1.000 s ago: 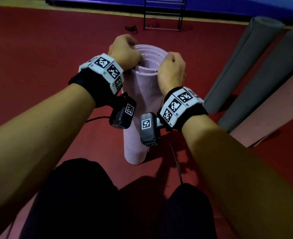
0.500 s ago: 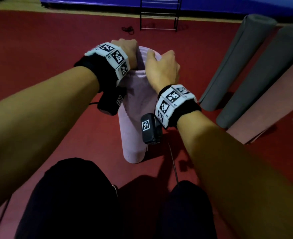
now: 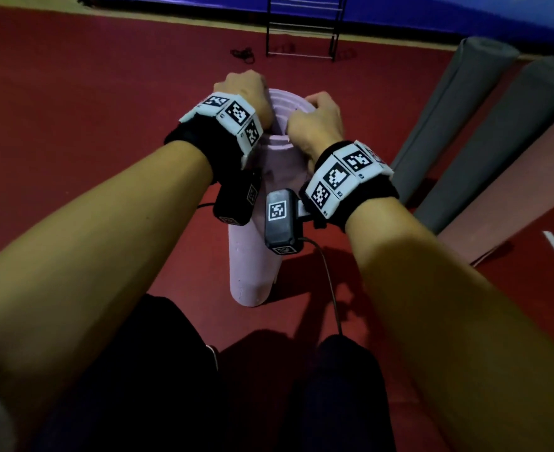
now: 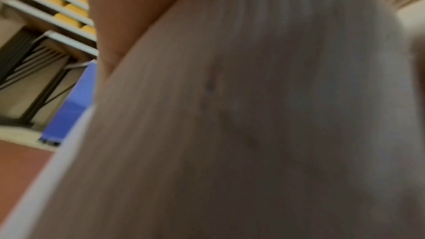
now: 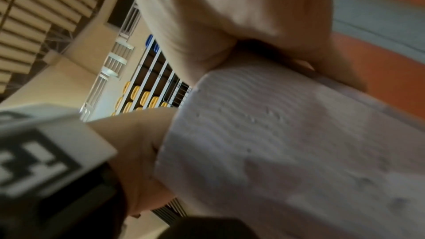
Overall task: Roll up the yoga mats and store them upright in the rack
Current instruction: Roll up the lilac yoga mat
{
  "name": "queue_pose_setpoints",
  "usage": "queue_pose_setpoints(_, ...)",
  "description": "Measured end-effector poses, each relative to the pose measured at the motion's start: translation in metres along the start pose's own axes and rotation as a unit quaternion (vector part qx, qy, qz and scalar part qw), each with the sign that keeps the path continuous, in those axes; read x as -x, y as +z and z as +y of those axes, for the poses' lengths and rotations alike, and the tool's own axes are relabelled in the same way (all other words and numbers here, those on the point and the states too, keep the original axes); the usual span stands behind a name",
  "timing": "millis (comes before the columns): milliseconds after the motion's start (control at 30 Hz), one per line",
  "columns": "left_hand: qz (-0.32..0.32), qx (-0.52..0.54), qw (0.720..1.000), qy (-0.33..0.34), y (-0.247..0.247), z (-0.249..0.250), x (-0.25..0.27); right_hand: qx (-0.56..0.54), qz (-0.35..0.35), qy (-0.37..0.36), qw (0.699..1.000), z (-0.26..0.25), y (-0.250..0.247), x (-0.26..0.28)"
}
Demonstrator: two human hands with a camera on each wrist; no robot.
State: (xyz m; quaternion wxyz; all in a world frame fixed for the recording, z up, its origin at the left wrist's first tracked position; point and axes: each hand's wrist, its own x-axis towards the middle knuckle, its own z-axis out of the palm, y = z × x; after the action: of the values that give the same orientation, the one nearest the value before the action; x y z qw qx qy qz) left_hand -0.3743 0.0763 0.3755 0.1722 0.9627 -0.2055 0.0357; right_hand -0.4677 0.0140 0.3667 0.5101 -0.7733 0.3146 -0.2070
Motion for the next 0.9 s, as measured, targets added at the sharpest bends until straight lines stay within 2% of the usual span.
queue_pose_setpoints(167,-0.022,-0.004,1.0,0.022,-0.003,0.001,0.003,0.011,0.006,-0.006,1.0,0.005,-0.001,-0.006)
queue_pose_setpoints(367,-0.013,-0.089,0.995,0.032,-0.002,-0.001,0.003,0.088,-0.053,-0.011,0.995,0.005,0.001,-0.02)
queue_pose_setpoints(500,-0.042,-0.079,0.994,0.06,-0.005,0.0,-0.003,0.079,-0.023,-0.02,0.996,0.007,0.002,-0.029)
queue_pose_setpoints(733,-0.075,-0.073,0.993,0.053,-0.017,0.007,-0.016,0.077,-0.027,-0.01,0.997,-0.002,0.004,-0.049)
queue_pose_setpoints(900,-0.068,-0.076,0.991,0.087,-0.022,0.016,-0.049,0.077,-0.009,-0.015,0.997,-0.012,0.003,-0.08)
